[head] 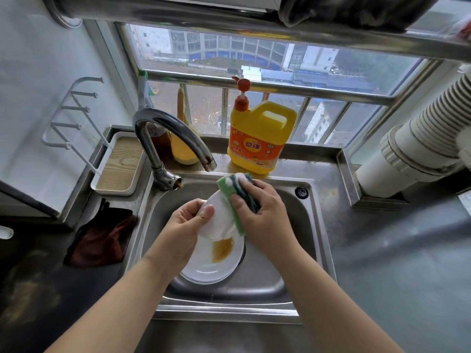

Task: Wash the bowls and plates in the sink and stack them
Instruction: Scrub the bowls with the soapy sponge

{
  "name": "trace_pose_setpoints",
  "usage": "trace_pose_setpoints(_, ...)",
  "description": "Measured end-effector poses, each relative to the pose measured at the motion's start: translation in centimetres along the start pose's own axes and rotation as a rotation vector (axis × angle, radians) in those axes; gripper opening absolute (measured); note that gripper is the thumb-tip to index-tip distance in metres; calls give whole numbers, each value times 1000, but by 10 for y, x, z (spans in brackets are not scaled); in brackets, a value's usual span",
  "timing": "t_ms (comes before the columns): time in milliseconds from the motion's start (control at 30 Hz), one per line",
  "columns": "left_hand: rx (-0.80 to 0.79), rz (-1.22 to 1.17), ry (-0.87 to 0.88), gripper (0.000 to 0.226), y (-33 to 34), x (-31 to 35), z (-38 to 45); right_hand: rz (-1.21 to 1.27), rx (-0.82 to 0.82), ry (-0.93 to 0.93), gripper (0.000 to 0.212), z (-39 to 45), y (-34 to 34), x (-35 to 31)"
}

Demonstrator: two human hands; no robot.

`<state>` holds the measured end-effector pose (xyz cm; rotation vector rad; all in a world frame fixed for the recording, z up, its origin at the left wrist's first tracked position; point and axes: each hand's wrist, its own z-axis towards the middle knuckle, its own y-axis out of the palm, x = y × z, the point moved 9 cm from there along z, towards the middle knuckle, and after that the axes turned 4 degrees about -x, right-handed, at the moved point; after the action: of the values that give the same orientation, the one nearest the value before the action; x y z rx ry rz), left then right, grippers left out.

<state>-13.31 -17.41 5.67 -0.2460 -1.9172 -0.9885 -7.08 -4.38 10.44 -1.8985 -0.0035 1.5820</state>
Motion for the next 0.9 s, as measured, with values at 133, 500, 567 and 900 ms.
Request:
trace_pose_setpoints(133, 16, -21, 25, 44, 0, 4, -1, 37, 18, 74, 44, 10, -4, 14)
trace_pose_setpoints(500, -220, 191, -159, 53, 11, 4, -5, 488, 41, 440, 34, -2, -11, 71)
trace_pose_setpoints(567, -206, 243, -203, 59, 12, 4, 0, 430, 23, 369, 37, 2, -14, 63)
trace_pose_setpoints(900, 81, 546, -133, 18, 8, -10, 12, -101, -73, 17, 47, -7, 8, 26)
